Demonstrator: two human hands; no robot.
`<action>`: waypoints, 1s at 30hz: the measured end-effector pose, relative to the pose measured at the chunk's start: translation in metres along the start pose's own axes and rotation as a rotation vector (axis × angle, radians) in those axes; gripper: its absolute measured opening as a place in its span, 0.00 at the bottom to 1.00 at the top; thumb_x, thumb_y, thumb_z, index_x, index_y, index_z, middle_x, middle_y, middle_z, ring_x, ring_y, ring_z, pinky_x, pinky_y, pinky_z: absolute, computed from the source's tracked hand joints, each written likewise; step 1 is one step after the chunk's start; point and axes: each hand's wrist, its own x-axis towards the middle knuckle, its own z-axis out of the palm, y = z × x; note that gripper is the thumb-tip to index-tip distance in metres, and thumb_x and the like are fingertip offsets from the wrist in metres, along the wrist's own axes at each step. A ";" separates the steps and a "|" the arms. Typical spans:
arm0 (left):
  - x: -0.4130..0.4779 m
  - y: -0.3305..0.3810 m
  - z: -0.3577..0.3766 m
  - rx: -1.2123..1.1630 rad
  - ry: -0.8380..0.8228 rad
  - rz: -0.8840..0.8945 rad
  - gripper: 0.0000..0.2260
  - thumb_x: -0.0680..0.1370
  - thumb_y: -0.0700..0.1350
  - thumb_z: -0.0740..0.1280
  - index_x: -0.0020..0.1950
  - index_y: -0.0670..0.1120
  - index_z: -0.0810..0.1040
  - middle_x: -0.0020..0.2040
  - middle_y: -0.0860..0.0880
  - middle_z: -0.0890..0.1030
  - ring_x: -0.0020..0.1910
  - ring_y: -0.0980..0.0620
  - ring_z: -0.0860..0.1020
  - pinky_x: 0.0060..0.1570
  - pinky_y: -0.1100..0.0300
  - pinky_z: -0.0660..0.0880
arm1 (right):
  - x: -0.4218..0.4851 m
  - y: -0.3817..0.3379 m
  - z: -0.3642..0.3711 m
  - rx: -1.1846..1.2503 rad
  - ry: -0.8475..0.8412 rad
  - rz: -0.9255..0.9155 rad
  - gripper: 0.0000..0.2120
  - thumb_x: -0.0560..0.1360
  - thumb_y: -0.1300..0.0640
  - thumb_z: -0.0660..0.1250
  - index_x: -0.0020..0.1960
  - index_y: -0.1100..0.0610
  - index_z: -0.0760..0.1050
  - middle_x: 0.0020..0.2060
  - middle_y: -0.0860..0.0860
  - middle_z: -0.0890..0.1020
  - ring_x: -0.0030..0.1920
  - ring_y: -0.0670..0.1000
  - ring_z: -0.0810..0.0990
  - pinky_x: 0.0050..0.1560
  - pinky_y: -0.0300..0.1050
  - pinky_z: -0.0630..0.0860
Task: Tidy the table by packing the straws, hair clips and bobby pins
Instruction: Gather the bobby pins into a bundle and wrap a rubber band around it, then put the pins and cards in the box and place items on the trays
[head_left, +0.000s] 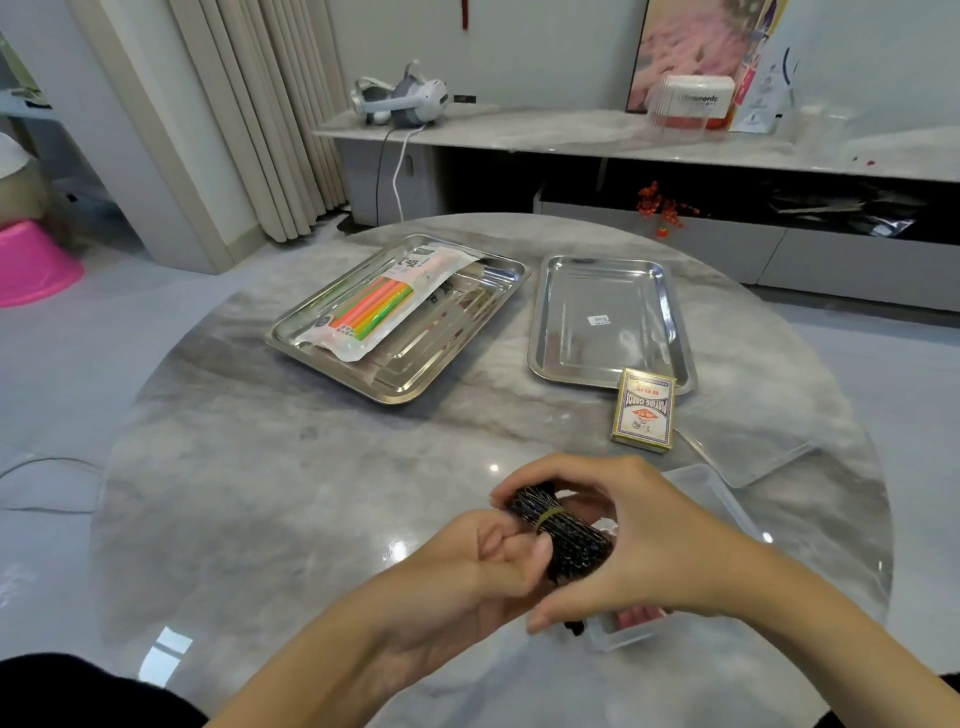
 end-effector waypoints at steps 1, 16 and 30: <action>0.003 -0.002 0.002 0.026 0.009 -0.005 0.13 0.77 0.38 0.63 0.59 0.37 0.78 0.56 0.37 0.77 0.52 0.49 0.78 0.52 0.63 0.75 | -0.002 0.001 -0.002 0.016 0.023 0.002 0.29 0.55 0.59 0.84 0.54 0.52 0.79 0.49 0.45 0.83 0.52 0.45 0.82 0.57 0.42 0.77; 0.018 -0.010 0.025 0.334 0.257 -0.011 0.12 0.80 0.43 0.59 0.58 0.41 0.78 0.51 0.43 0.84 0.49 0.48 0.83 0.48 0.61 0.79 | -0.046 0.051 -0.024 -0.331 0.233 0.209 0.24 0.56 0.52 0.82 0.47 0.48 0.73 0.42 0.44 0.80 0.43 0.43 0.77 0.41 0.29 0.71; 0.014 -0.030 0.012 1.257 0.170 0.262 0.43 0.63 0.65 0.73 0.72 0.67 0.53 0.69 0.69 0.49 0.71 0.70 0.47 0.65 0.74 0.56 | -0.033 0.070 -0.023 -0.436 0.196 0.385 0.15 0.64 0.49 0.78 0.47 0.51 0.79 0.44 0.46 0.80 0.46 0.43 0.76 0.45 0.31 0.74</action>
